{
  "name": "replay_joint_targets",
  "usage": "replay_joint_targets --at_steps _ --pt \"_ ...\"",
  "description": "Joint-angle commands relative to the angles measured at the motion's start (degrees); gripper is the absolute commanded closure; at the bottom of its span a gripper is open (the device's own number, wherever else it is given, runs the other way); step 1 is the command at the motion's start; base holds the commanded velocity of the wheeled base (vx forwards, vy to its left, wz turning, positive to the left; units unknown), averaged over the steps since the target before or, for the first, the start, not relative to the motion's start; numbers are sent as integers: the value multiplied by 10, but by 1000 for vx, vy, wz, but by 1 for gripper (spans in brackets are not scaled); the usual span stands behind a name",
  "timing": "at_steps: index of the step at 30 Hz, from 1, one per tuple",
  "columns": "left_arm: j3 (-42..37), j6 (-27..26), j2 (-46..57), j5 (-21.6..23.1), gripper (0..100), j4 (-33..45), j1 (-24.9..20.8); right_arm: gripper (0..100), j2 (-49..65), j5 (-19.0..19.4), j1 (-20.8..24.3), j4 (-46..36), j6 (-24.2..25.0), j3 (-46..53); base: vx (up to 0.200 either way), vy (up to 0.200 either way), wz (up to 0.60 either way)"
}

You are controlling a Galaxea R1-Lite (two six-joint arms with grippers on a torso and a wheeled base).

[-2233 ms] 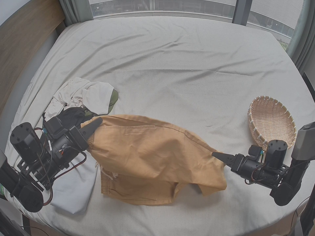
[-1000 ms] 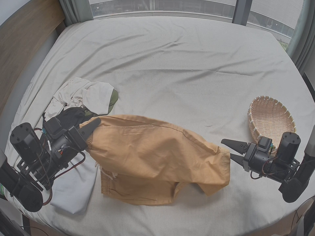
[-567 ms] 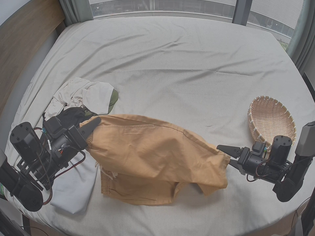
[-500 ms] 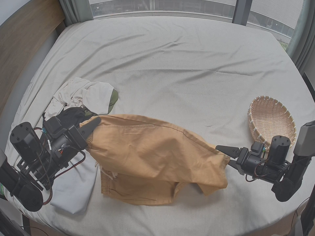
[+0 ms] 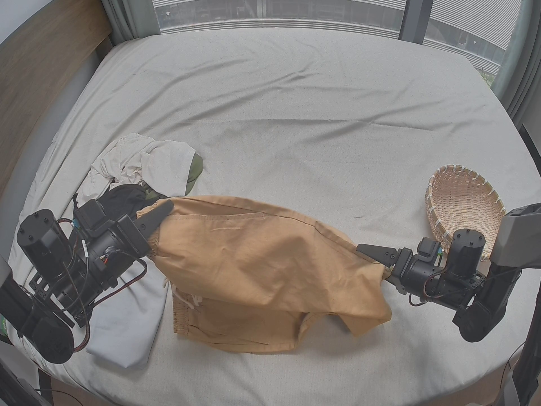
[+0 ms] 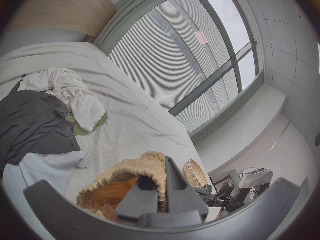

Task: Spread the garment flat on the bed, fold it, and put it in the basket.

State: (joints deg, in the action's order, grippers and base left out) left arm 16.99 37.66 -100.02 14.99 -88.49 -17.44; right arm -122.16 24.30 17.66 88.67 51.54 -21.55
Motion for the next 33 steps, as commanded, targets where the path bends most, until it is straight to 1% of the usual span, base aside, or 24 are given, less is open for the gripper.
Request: replay_joint_targets --at_steps 1,4,8,11,18,25,33 --pt "1 0 1 0 100 0 0 0 -11 0 -2 0 -2 -13 0 0 0" --pt "2 0 2 0 100 0 0 0 -18 2 -6 -1 -3 -15 0 0 0" --pt "2 0 1 0 100 0 1 0 -26 1 -22 -1 -27 -15 0 0 0" --pt "2 0 0 0 100 0 1 0 -26 1 -25 0 -29 -16 0 0 0" --pt "0 0 0 0 100 0 1 0 -26 2 -11 -1 -46 -20 0 0 0" --pt "1 0 0 0 100 0 3 0 -18 5 5 0 -46 -20 0 0 0" --pt "-3 0 -2 0 100 0 5 0 15 5 3 0 -46 -24 0 0 0"
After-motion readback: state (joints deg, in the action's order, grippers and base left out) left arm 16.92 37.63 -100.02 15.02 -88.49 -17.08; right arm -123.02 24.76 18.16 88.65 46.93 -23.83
